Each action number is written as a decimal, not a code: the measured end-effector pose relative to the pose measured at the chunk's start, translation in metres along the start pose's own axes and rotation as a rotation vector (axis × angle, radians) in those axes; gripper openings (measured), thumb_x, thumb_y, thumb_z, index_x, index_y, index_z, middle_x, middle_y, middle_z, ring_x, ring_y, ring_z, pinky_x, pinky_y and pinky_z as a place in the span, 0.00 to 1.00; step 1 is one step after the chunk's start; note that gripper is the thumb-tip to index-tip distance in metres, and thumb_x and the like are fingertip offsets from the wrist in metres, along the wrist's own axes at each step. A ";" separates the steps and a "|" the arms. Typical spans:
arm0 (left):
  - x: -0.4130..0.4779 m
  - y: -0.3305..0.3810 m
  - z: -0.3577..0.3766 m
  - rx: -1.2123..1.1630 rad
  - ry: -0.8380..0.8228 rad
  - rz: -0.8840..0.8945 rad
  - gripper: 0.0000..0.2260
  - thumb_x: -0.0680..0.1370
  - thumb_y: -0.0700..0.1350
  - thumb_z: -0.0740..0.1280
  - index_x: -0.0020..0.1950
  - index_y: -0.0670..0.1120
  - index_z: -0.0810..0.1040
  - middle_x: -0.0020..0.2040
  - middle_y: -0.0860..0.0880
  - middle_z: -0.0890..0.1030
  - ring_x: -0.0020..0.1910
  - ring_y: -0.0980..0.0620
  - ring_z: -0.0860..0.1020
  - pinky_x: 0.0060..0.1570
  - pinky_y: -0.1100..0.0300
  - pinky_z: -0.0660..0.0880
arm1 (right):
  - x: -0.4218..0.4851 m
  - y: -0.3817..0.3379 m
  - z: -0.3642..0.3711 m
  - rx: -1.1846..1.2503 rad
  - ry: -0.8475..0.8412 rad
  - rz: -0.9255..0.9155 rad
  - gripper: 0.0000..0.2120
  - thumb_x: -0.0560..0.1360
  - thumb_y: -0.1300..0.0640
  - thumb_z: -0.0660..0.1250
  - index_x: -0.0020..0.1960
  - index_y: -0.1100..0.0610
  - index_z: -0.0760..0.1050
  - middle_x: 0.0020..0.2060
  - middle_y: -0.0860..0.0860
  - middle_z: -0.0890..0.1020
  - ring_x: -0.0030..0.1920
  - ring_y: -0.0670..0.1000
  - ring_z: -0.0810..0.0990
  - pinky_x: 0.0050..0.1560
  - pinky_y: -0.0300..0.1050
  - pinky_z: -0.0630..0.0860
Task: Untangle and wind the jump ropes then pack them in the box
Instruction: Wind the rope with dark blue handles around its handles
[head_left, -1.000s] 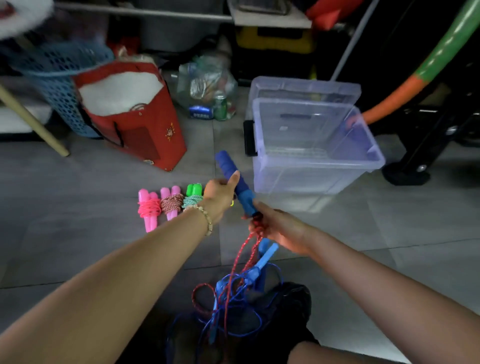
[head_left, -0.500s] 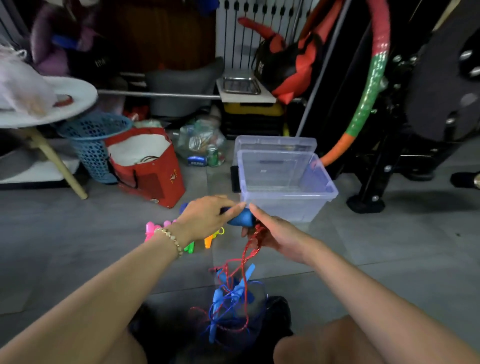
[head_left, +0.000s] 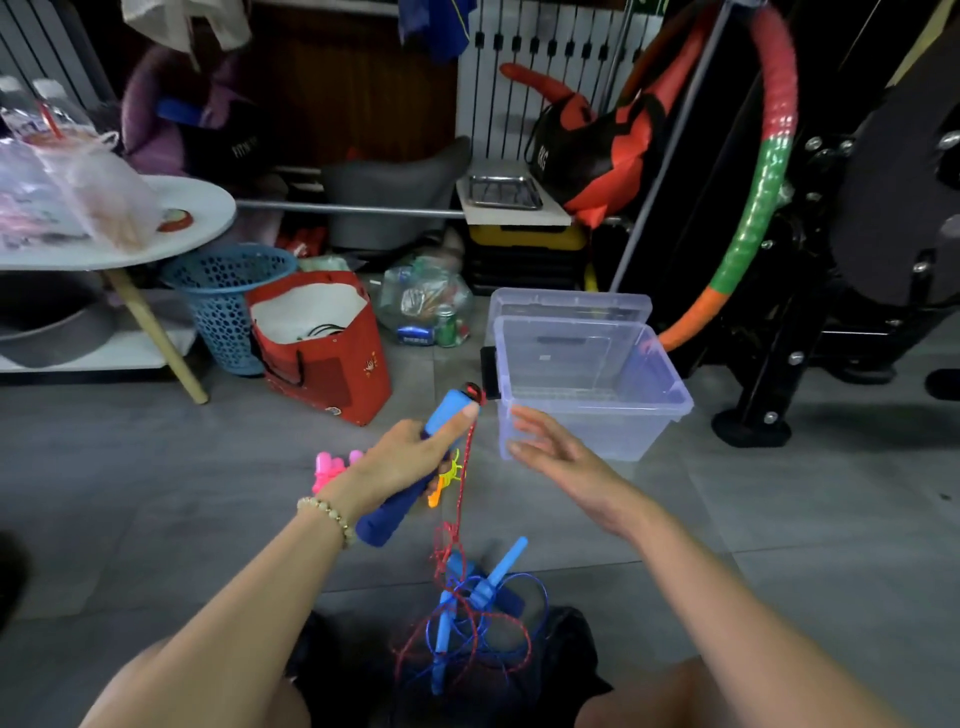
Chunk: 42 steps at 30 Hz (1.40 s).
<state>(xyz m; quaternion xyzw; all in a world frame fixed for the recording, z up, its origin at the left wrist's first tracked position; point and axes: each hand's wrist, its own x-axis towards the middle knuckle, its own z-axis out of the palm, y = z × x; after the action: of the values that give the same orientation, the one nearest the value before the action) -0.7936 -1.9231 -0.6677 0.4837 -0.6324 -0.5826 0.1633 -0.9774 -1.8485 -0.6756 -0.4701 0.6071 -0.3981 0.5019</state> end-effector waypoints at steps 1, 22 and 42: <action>-0.001 0.002 0.001 -0.003 -0.046 0.027 0.27 0.68 0.70 0.61 0.32 0.45 0.68 0.25 0.49 0.70 0.23 0.50 0.68 0.28 0.61 0.70 | 0.001 -0.004 0.005 0.047 -0.041 -0.034 0.19 0.77 0.58 0.65 0.62 0.40 0.68 0.63 0.41 0.72 0.65 0.40 0.69 0.66 0.40 0.64; 0.006 0.023 0.000 -0.764 0.103 0.071 0.08 0.77 0.41 0.67 0.38 0.44 0.73 0.26 0.53 0.77 0.21 0.58 0.70 0.24 0.68 0.70 | 0.012 -0.001 0.036 0.180 -0.348 0.087 0.10 0.79 0.56 0.60 0.56 0.55 0.77 0.49 0.48 0.83 0.51 0.46 0.80 0.62 0.44 0.73; 0.009 0.006 0.002 -0.796 0.014 -0.149 0.08 0.80 0.42 0.60 0.45 0.45 0.77 0.36 0.48 0.85 0.28 0.55 0.80 0.25 0.65 0.76 | 0.019 0.005 0.040 0.327 -0.126 0.112 0.15 0.74 0.68 0.62 0.56 0.53 0.76 0.61 0.54 0.78 0.54 0.48 0.77 0.53 0.41 0.72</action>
<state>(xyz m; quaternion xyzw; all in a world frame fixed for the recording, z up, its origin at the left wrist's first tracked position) -0.8020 -1.9304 -0.6665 0.4312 -0.3193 -0.7890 0.2994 -0.9398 -1.8656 -0.6922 -0.3716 0.5269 -0.4329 0.6300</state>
